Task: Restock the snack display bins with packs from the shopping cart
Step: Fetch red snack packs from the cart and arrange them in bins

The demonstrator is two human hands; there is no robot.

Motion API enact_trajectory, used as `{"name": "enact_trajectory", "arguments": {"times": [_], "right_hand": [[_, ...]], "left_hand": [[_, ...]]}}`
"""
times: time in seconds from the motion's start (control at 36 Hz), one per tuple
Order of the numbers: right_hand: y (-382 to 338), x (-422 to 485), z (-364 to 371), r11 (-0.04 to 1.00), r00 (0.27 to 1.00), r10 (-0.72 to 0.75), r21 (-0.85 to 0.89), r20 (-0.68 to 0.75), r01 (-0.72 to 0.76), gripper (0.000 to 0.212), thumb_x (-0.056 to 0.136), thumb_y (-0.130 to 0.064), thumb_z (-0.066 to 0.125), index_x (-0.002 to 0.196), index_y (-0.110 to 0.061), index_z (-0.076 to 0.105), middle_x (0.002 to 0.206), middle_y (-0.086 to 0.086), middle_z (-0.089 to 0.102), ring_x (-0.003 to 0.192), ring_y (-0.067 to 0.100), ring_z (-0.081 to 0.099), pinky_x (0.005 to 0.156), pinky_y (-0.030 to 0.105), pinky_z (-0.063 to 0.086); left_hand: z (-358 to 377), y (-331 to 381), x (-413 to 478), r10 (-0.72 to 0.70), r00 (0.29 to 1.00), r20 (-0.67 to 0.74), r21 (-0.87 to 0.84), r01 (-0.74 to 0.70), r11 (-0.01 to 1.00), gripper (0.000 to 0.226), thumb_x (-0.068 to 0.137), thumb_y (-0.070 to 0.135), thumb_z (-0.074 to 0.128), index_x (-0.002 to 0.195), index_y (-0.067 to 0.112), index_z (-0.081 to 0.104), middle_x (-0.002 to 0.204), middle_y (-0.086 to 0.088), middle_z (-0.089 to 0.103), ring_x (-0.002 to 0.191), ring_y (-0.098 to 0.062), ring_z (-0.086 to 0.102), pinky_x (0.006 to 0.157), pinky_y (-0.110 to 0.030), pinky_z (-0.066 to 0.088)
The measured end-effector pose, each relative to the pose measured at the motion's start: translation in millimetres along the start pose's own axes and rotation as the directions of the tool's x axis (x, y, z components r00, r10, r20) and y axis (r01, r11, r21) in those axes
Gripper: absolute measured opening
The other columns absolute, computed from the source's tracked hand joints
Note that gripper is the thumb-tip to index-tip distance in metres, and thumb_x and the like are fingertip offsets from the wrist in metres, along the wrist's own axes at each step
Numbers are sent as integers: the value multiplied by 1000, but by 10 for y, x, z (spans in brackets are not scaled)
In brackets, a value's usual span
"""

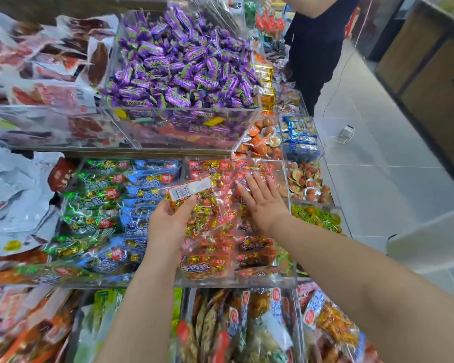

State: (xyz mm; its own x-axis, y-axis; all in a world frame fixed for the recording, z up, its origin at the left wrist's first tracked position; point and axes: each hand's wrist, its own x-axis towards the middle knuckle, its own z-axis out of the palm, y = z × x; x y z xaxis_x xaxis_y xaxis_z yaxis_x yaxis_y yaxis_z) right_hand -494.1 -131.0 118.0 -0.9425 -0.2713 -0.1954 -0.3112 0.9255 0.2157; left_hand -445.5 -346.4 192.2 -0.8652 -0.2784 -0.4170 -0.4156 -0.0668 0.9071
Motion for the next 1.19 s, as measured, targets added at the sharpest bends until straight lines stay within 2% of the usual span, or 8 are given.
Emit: {"name": "enact_trajectory", "arguments": {"times": [0.14, 0.22, 0.39, 0.53, 0.78, 0.94, 1.06, 1.19], "right_hand": [[-27, 66, 78, 1000, 1000, 29, 9, 9, -29, 87, 93, -10, 35, 125, -21, -46, 123, 9, -58, 121, 30, -49, 101, 51, -28], [-18, 55, 47, 999, 999, 28, 32, 40, -30, 85, 94, -16, 36, 134, -22, -40, 128, 8, -56, 115, 29, -52, 100, 50, -30], [75, -144, -257, 930, 981, -129, 360, 146, 69, 102, 88, -39, 58, 145, -23, -26, 148, 4, -40, 131, 22, -42, 110, 43, -19], [98, -633, -569, 652, 954, -158, 699, -254, 294, 94, 80, -22, 58, 150, -30, -5, 150, -22, -24, 139, -2, -21, 112, 22, 16], [116, -972, -811, 848, 633, -73, 286, -770, 446, 70, 64, -16, 84, 126, -13, 52, 110, 11, 67, 99, 26, 61, 84, 38, 50], [287, -1036, -799, 789, 858, 159, 585, -489, 187, 24, 84, -27, 69, 107, -22, 69, 96, -4, 69, 87, 16, 63, 74, 33, 53], [488, -921, -733, 637, 920, 337, 768, -200, -67, 25, 85, -24, 69, 110, -24, 65, 90, -11, 60, 86, 13, 56, 68, 22, 37], [466, -719, -673, 710, 975, 220, 684, 13, -169, 32, 87, -27, 66, 118, -19, 61, 109, 0, 62, 105, 22, 58, 77, 27, 46]], "left_hand": [[27, 24, 29, -91, 995, 32, -103, 94, 990, 28, 91, 38, 63, 112, 22, 52, 116, 3, 59, 109, -21, 57, 75, -29, 52], [14, 43, 10, -159, 985, 65, -165, 168, 972, 42, 92, 36, 61, 127, 14, 54, 130, -1, 58, 120, -28, 54, 97, -46, 43], [27, 76, -71, -177, 981, 80, -278, 192, 941, 15, 94, 24, 60, 108, 19, 57, 94, -6, 75, 81, -25, 73, 68, -49, 57], [126, 80, -95, -164, 986, 20, -348, 161, 923, 57, 94, 17, 61, 142, 22, 31, 109, -14, 62, 81, -26, 69, 55, -41, 56], [405, 147, -257, -158, 955, 252, -69, 181, 981, 35, 96, 19, 56, 127, 4, 50, 115, -15, 63, 90, -23, 66, 56, -32, 55], [417, 177, -365, -67, 969, 237, 151, 31, 988, 53, 98, 47, 42, 143, 25, 25, 127, -15, 57, 102, -31, 64, 84, -47, 56], [197, -123, -497, 408, 824, 393, 568, -566, 598, 66, 88, 64, 44, 144, 30, 34, 151, 6, 38, 137, -14, 36, 107, -33, 28], [168, -651, -455, 310, 718, 623, 772, -629, -96, 109, 74, 85, 31, 153, 21, -9, 160, -3, -16, 144, -22, -24, 110, -45, -17]]}}
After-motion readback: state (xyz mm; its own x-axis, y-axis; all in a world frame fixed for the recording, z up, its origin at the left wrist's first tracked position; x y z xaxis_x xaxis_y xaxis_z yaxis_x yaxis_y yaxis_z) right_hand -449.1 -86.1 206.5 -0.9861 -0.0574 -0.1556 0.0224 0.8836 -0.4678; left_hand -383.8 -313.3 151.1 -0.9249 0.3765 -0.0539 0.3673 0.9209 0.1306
